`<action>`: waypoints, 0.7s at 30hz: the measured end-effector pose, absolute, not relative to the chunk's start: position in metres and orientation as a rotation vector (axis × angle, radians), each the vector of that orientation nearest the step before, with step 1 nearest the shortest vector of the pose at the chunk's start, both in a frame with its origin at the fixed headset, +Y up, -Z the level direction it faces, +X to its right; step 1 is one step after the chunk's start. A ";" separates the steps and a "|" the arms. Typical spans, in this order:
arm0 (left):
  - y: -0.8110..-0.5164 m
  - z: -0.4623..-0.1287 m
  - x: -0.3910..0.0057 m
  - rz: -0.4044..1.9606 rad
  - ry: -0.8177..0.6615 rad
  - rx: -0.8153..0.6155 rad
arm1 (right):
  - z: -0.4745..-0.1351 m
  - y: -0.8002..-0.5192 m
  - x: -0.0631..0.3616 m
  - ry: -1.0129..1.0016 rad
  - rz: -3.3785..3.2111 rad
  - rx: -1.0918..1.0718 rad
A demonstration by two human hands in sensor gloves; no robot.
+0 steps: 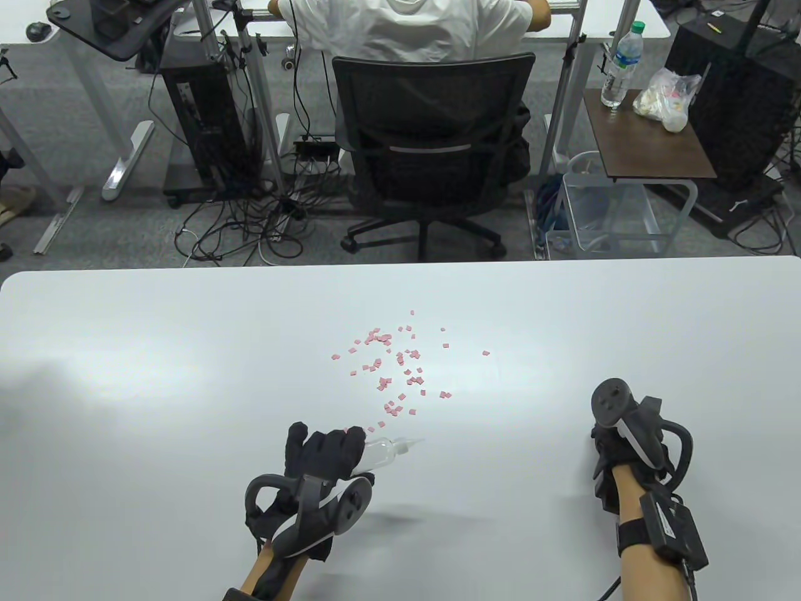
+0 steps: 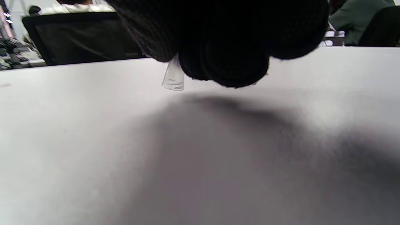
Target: Squeeze empty conical bottle to blow paper scraps with air puff
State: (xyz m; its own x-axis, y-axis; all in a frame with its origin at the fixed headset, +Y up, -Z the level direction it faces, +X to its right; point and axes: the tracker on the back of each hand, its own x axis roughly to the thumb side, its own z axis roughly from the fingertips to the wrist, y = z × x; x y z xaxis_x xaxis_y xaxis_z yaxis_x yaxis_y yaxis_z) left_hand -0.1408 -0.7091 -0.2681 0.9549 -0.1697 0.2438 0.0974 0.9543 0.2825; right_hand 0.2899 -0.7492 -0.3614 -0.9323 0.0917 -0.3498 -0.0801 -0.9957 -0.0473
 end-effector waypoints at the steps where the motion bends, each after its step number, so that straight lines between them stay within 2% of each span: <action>1: -0.709 -0.268 -0.141 -0.127 -0.270 0.277 | -0.357 -0.741 0.286 -0.117 2.983 -0.482; 5: -0.709 -0.268 -0.143 -0.066 -0.268 0.282 | -0.336 -0.713 0.262 -0.298 2.738 -0.182; 8: -0.711 -0.267 -0.142 -0.060 -0.273 0.275 | -0.314 -0.696 0.232 -0.337 2.435 0.069; 11: -0.712 -0.264 -0.140 -0.019 -0.294 0.289 | -0.294 -0.688 0.200 -0.307 2.248 0.224; 15: -0.709 -0.259 -0.135 0.022 -0.328 0.315 | -0.281 -0.687 0.173 -0.235 2.145 0.306; 21: -0.708 -0.253 -0.126 0.022 -0.372 0.325 | -0.273 -0.696 0.157 -0.217 2.147 0.339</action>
State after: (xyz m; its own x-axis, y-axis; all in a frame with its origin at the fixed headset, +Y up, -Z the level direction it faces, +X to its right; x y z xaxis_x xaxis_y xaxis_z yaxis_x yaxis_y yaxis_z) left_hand -0.1258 -0.7077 -0.2528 0.9318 -0.0379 0.3609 -0.0807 0.9480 0.3079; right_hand 0.1571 -0.6960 -0.2734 -0.5380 0.7790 0.3219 -0.8278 -0.5604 -0.0272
